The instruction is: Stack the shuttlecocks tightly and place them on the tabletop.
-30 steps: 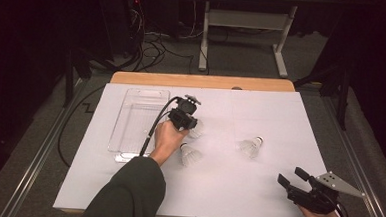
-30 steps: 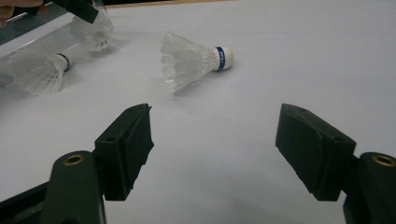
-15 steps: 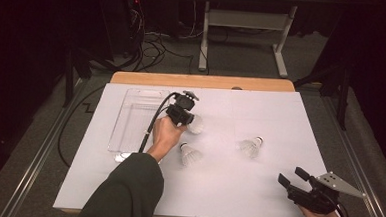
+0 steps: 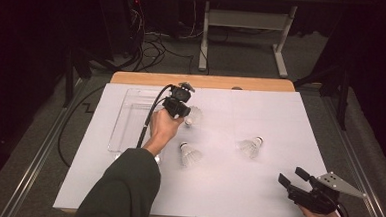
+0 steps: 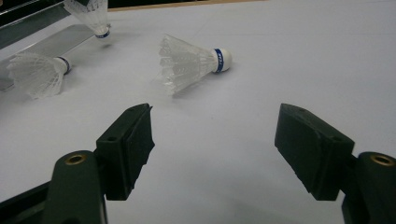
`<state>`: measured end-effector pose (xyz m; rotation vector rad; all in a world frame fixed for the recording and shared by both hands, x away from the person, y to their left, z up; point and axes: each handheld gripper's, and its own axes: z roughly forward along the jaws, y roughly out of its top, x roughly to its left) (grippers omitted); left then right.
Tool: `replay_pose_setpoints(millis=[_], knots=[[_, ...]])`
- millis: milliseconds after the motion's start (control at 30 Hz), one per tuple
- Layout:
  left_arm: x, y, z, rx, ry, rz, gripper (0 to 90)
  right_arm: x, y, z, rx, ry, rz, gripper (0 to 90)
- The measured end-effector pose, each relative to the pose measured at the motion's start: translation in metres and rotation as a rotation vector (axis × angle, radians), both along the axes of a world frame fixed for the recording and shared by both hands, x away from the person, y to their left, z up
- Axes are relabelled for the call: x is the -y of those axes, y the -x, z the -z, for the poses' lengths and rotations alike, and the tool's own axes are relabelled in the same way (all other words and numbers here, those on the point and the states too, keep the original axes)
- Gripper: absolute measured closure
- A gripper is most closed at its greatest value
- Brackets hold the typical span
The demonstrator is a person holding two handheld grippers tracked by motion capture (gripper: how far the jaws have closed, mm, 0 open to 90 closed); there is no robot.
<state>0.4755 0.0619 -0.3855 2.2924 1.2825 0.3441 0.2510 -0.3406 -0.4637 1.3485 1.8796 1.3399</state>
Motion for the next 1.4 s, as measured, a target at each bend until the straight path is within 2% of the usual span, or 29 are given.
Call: replay_pose_setpoints(millis=[133, 200, 300, 433, 567, 733, 900, 1100, 1400], knots=[[-0.004, -0.007, 0.001, -0.010, -0.008, -0.024, 89.5, 0.000, 0.000, 0.000, 0.000, 0.001, -0.003, 28.3], [-0.004, -0.010, 0.004, -0.011, -0.027, -0.037, 89.4, 0.000, 0.000, 0.000, -0.003, 0.000, -0.005, 28.3], [-0.005, -0.013, 0.006, -0.010, -0.018, -0.055, 89.4, 0.000, 0.000, 0.000, -0.004, 0.001, -0.007, 28.3], [-0.002, -0.014, 0.007, -0.005, -0.033, -0.056, 89.3, -0.001, 0.000, 0.000, -0.006, 0.001, -0.008, 28.3], [0.002, -0.015, 0.008, 0.006, -0.026, -0.066, 88.9, -0.001, 0.000, 0.000, -0.004, 0.002, -0.008, 28.3], [0.008, -0.017, 0.010, 0.006, 0.005, -0.061, 88.7, -0.002, -0.002, 0.000, -0.006, 0.002, -0.013, 28.3], [0.021, -0.018, 0.010, 0.000, -0.007, -0.034, 88.7, -0.002, -0.002, 0.000, -0.007, 0.000, -0.012, 28.3], [0.034, -0.019, 0.016, -0.014, 0.020, -0.006, 88.6, -0.002, -0.002, 0.000, -0.006, -0.002, -0.013, 28.4], [0.038, -0.022, 0.020, -0.032, 0.061, -0.003, 88.7, -0.002, -0.002, 0.000, -0.004, 0.001, -0.015, 28.4]])
